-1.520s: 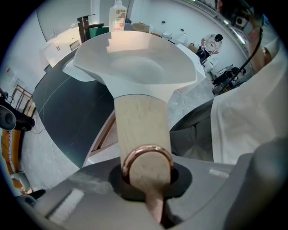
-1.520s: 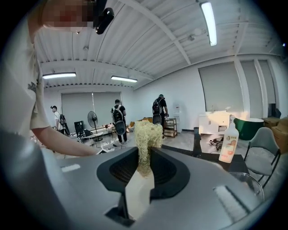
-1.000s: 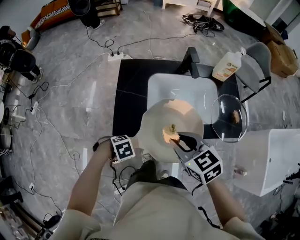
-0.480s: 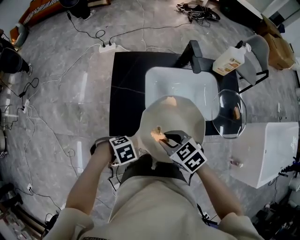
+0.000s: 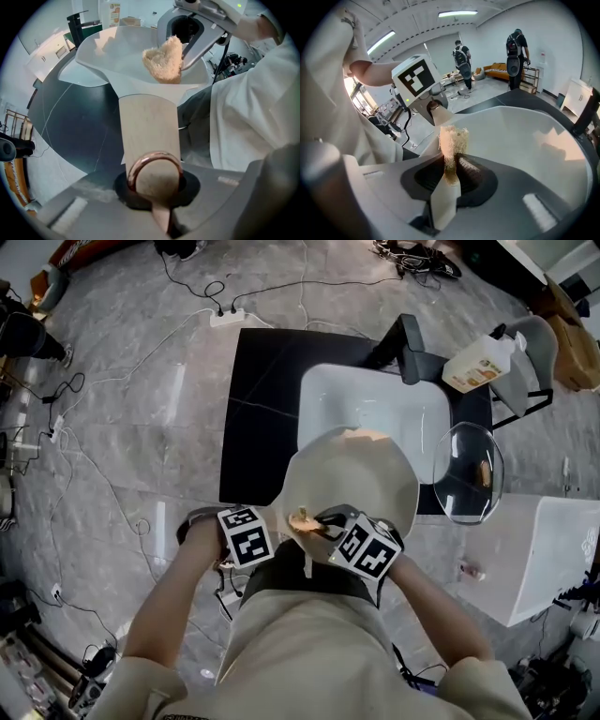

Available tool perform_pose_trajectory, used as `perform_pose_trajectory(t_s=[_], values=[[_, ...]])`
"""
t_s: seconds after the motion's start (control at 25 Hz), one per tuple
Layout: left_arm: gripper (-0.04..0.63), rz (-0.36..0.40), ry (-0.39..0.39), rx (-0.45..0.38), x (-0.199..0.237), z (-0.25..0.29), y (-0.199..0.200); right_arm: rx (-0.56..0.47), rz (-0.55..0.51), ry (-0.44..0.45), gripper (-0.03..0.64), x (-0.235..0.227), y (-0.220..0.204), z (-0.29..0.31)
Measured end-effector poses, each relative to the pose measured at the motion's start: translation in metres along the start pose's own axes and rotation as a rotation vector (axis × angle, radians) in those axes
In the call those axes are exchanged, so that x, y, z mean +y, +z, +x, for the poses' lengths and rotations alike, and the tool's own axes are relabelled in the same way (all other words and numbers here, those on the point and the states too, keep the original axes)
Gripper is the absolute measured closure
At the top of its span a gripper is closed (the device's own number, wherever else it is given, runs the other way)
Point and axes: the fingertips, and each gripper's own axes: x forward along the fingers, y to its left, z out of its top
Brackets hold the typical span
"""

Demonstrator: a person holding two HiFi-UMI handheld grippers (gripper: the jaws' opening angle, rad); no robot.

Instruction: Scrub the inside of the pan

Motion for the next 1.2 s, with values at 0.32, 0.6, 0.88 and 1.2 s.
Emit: perform_pose_trajectory(t_s=[0.32,0.6,0.88,1.2], values=[[0.584,-0.001,0.004,-0.003,0.0,0.0,0.0,0.073,-0.056,0.108,0.534,0.003,-0.013,0.015],[0.586,0.012,0.012,-0.019,0.001,0.001,0.001,0.043,-0.085,0.111,0.534,-0.013,-0.005,0.025],[0.586,0.019,0.034,-0.031,0.002,0.001,0.001,-0.009,-0.051,0.06,0.534,-0.04,0.01,0.032],[0.586,0.021,0.03,-0.034,0.001,0.0,0.0,-0.015,-0.017,-0.062,0.534,-0.08,0.021,0.03]])
